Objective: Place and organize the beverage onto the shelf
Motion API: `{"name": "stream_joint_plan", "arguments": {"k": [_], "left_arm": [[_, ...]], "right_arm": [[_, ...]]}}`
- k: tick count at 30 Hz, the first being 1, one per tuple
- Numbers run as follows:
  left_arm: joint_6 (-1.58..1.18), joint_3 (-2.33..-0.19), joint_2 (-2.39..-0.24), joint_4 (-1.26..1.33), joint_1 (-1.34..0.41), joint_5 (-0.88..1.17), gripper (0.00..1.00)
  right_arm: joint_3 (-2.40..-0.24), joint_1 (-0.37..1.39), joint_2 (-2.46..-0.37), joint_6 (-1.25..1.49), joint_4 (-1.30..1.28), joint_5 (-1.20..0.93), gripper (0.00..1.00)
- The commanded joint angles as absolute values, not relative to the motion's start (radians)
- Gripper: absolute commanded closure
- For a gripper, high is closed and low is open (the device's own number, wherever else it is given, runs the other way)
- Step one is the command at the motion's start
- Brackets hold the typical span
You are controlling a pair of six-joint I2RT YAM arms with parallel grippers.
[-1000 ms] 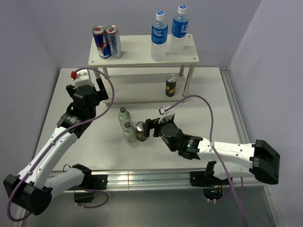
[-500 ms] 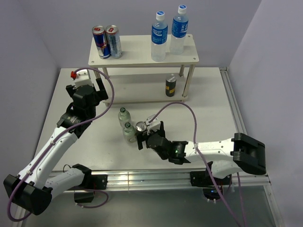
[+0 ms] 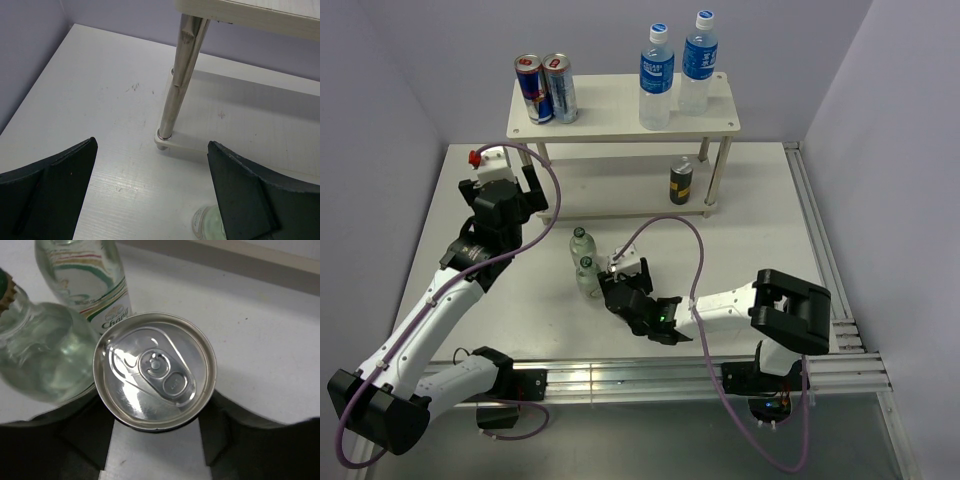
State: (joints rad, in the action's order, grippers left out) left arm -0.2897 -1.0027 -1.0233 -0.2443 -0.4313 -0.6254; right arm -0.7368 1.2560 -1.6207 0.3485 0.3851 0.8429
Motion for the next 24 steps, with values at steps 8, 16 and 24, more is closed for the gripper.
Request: {"name": "stream_joint_plan", "arguments": {"k": [8, 16, 24], "left_arm": [[-0.287, -1.012, -0.996, -0.207, -0.426, -0.617, 0.01], [-0.288, -1.011, -0.989, -0.207, -0.425, -0.615, 0.01], [-0.288, -1.012, -0.994, -0.207, -0.425, -0.614, 0.0]], "right_arm": [[-0.782, 1.226, -1.592, 0.351, 0.451, 1.032, 0.87], [-0.879, 1.013, -1.569, 0.256, 0.472, 0.941, 1.0], [-1.081, 0.85, -1.689, 0.184, 0.488, 0.861, 1.0]]}}
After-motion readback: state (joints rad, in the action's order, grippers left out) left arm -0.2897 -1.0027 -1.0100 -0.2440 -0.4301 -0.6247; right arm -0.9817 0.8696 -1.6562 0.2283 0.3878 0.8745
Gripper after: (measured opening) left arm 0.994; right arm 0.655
